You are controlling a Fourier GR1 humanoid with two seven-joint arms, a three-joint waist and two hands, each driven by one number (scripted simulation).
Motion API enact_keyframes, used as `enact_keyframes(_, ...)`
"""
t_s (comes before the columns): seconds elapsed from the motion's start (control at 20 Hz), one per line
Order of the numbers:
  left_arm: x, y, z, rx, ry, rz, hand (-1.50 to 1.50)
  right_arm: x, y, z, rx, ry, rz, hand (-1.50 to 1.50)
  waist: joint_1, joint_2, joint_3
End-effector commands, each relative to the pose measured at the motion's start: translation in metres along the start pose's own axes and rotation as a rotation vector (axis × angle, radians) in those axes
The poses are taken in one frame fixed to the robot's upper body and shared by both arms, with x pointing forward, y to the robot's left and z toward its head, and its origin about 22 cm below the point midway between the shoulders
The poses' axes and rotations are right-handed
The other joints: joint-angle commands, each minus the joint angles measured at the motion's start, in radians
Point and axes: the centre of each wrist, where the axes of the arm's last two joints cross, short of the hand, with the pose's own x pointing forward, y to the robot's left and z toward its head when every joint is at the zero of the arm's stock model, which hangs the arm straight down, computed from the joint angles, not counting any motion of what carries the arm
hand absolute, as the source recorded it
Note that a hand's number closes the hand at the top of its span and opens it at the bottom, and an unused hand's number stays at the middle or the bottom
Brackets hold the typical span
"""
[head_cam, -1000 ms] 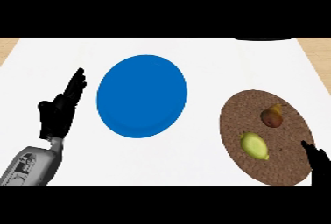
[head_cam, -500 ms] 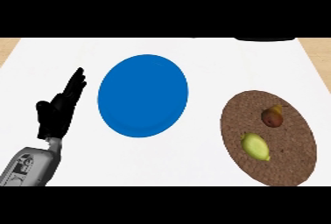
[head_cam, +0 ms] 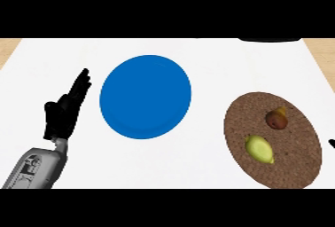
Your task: Pick the lemon from the placemat and place it in the plate
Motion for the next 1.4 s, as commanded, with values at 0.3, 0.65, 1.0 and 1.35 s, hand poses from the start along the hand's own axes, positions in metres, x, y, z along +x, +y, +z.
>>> enact_keyframes(0.3, -0.003, -0.003, -0.011, -0.017, -0.001, 0.007, 0.0, -0.024, 0.026, -0.03, 0.115, 0.077, 0.085, -1.5, 0.001, 0.001, 0.0)
enact_keyframes(0.65, 0.024, -0.016, -0.01, 0.023, 0.005, 0.001, 0.0, -0.016, 0.055, -0.062, 0.148, 0.087, 0.108, -1.5, 0.001, 0.0, 0.0)
enact_keyframes(1.0, 0.001, -0.002, -0.005, 0.005, 0.011, -0.001, 0.0, -0.027, 0.076, -0.077, 0.179, 0.122, 0.102, -1.5, 0.001, 0.0, 0.0)
enact_keyframes(1.35, 0.008, -0.008, -0.004, -0.004, 0.005, 0.013, 0.0, -0.04, 0.091, -0.075, 0.15, 0.097, 0.103, 1.5, 0.002, 0.0, 0.0)
